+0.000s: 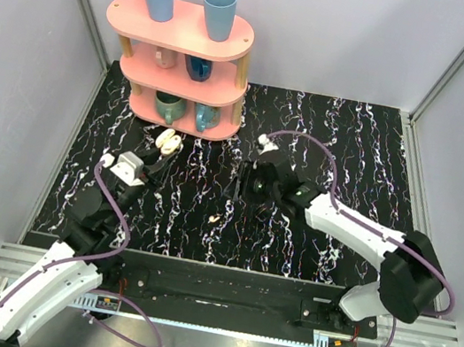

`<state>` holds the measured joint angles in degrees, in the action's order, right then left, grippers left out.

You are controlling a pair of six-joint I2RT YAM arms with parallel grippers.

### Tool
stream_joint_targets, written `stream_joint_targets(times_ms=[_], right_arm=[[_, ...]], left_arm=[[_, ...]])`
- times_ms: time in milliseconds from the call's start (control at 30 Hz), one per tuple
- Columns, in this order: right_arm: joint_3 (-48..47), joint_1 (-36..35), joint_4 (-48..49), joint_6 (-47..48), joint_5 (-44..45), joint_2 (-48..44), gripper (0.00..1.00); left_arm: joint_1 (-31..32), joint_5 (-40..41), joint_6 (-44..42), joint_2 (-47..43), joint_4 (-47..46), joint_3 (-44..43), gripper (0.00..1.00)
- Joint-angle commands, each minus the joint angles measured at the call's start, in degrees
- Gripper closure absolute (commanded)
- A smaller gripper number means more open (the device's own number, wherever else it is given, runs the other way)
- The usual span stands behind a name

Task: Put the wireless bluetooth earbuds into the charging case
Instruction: Move the left earbud to the center of the board.

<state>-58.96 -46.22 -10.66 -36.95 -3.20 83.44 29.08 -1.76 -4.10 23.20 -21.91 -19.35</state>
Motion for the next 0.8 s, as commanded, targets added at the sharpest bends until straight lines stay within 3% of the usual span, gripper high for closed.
stream_joint_targets(times_ms=[0,300,767], right_arm=[[1.30,-3.44,2.75,-3.39,-8.65,1.10,0.45],[-0.80,-6.33,1.17,0.11,-14.12,12.52,0.45],[-9.85,-7.84,-4.72,27.71,-7.17,19.65,0.45]], left_arm=[[0.01,3.52,-0.91,-0.97,0.38,-0.51,1.00],[0.01,2.11,-0.73,0.97,0.55,-1.39,1.00],[0.01,2.73,-0.74,-0.26,1.35,-1.39,1.00]])
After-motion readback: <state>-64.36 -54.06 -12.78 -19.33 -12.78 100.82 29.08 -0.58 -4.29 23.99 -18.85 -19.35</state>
